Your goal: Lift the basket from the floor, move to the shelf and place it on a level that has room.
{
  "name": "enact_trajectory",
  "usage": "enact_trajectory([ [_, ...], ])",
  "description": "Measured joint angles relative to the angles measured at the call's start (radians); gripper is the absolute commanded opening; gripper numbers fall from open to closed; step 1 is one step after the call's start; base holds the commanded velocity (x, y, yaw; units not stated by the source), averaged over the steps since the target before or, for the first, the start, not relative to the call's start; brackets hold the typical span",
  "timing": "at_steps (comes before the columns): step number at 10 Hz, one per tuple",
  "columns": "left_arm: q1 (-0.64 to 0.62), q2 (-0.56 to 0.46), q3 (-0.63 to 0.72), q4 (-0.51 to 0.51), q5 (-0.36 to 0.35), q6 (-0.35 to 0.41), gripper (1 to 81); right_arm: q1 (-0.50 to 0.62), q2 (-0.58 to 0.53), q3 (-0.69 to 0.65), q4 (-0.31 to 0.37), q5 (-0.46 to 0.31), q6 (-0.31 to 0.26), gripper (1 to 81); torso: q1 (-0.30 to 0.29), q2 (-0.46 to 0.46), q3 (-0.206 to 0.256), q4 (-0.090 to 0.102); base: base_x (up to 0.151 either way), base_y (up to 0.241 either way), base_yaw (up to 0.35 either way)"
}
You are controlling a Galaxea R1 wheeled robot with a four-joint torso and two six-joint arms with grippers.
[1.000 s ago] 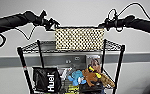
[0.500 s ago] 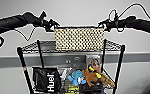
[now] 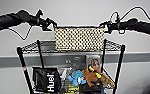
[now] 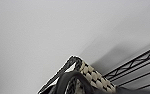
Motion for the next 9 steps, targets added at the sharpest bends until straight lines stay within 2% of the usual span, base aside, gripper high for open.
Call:
enact_trajectory([
  [3, -0.033, -0.126, 0.105, -0.004, 0.014, 0.004, 81.1, 0.014, -0.106, 0.165, 0.003, 0.023, -0.004, 81.1, 0.0, 0.0, 0.0, 0.0, 0.0, 0.0, 0.0],
  [9, -0.068, -0.348, 0.334, -0.002, 0.022, -0.002, 81.1, 0.054, -0.402, 0.53, 0.009, 0.07, -0.007, 81.1, 0.0, 0.0, 0.0, 0.0, 0.0, 0.0, 0.0],
])
